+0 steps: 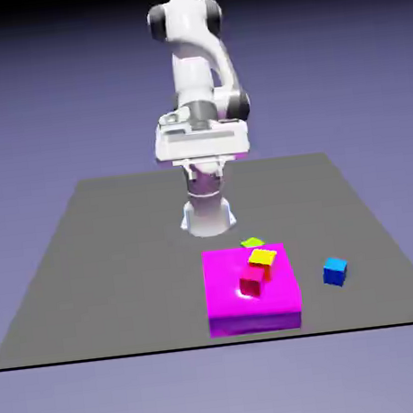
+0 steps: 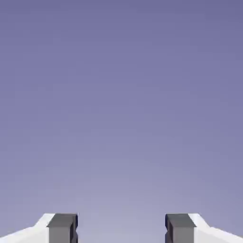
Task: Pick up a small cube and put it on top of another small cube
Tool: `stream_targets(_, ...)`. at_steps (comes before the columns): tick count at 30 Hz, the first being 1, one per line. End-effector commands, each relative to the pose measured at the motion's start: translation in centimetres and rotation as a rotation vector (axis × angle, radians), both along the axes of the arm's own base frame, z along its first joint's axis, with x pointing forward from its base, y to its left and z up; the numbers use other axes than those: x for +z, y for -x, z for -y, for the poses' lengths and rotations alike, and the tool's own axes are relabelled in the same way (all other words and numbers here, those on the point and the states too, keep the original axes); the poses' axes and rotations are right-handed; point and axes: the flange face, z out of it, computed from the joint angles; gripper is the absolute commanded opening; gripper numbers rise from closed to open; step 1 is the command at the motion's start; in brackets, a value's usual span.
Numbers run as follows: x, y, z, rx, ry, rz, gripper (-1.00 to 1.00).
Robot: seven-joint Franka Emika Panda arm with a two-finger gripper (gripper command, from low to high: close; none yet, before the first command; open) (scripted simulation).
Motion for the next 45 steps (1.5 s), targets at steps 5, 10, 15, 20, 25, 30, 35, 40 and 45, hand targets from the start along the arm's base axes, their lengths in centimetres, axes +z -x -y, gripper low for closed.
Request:
stream_targets(5, -4.4, -2.7, -5.6, -0.066, -0.122, -0.187, 0.00)
stream_targets(10, -9.5, -4.0, -11.7, -0.153, -0.208, -0.383, 0.00)
stream_targets(15, -15.1, -3.6, -18.1, -0.263, -0.254, -0.582, 0.00)
stream_targets(20, -21.0, -1.5, -24.5, -0.395, -0.259, -0.776, 0.00)
stream_targets(25, -25.7, 1.4, -29.3, -0.515, -0.230, -0.921, 0.00)
stream_targets(30, -32.4, 2.1, -29.8, -0.516, -0.230, -0.921, 0.00)
stream_targets(35, -29.8, 1.7, -29.6, -0.516, -0.230, -0.922, -1.00)
stream_targets(40, -23.4, -0.8, -26.8, -0.499, -0.224, -0.921, -1.00)
stream_targets(45, -17.2, -5.1, -19.2, -0.461, -0.206, -0.921, -1.00)
